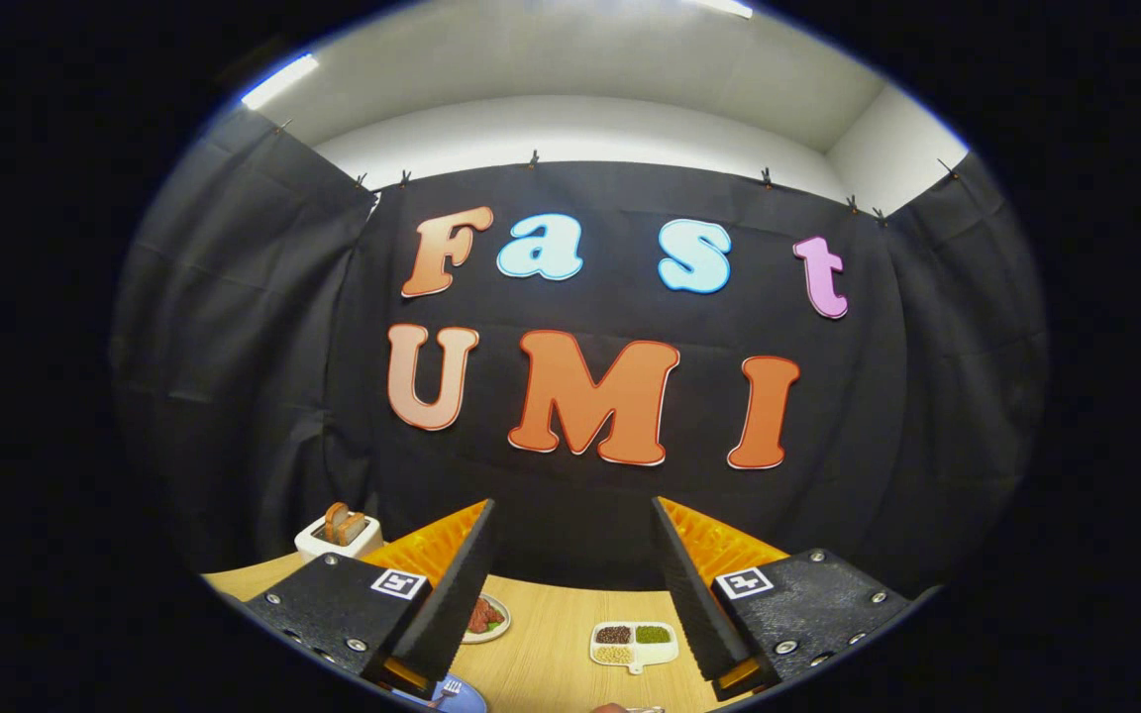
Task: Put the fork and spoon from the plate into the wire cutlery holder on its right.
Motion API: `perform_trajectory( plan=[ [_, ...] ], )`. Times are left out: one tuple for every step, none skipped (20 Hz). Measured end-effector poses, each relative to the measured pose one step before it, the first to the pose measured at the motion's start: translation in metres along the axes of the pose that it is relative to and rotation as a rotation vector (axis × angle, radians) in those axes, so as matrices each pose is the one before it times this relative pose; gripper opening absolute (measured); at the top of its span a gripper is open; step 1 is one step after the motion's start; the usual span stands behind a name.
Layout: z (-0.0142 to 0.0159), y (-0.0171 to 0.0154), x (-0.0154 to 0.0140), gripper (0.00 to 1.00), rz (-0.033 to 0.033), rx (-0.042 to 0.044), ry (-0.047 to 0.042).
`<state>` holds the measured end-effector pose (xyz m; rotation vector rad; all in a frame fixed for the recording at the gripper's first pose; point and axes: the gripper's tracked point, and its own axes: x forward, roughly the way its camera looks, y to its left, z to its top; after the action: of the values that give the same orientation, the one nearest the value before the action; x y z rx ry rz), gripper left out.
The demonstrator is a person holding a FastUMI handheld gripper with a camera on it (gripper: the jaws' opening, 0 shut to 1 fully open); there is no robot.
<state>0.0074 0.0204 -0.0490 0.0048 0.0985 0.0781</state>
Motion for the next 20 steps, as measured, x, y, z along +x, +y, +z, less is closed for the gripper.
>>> perform_trajectory(
  plan=[
    [-0.00401,0.00713,-0.00089,0.9,0.01118,0.00086,0.00736],
    [-0.00609,0.00711,-0.00003,0.9,0.01283,0.00161,0.01381],
    [-0.0055,0.00672,0.00049,0.91,0.01251,0.00323,0.01256],
    [-0.00452,0.0069,-0.00048,0.91,0.01151,0.00311,0.01195],
    [-0.00482,0.00568,-0.00027,0.91,0.00879,-0.00091,0.01226],
    [-0.00561,0.00424,-0.00013,0.9,0.00702,-0.00513,0.01534],
    [-0.00771,0.0042,0.00024,0.91,0.00634,-0.00472,0.01982],
    [-0.00992,0.00534,0.00163,0.91,0.00735,0.00158,0.02502],
    [-0.01034,0.00666,0.00093,0.91,0.01269,0.00925,0.0285],
    [-0.01122,0.00863,0.0009,0.91,0.01599,0.01039,0.03178],
    [-0.0118,0.00751,0.0013,0.91,0.01417,0.00873,0.03557],
    [-0.01168,0.00594,0.0015,0.91,0.01435,0.00539,0.0366],
    [-0.01249,0.0064,0.00184,0.91,0.01343,0.00441,0.03953],
    [-0.01387,0.006,0.00219,0.91,0.01178,0.00218,0.04491],
    [-0.01437,0.00516,0.00312,0.91,0.00862,0.00237,0.0468],
    [-0.01513,0.00372,0.00078,0.91,0.00511,0.00278,0.0513],
    [-0.01255,0.00359,0.00329,0.91,0.00516,0.00922,0.04148],
    [-0.00977,0.00393,0.00305,0.91,0.00433,0.01077,0.02994],
    [-0.01119,0.00375,0.0039,0.91,0.00346,0.00292,0.03499],
    [-0.01618,0.00277,0.00549,0.91,0.00696,-0.00577,0.05148]
  ],
)
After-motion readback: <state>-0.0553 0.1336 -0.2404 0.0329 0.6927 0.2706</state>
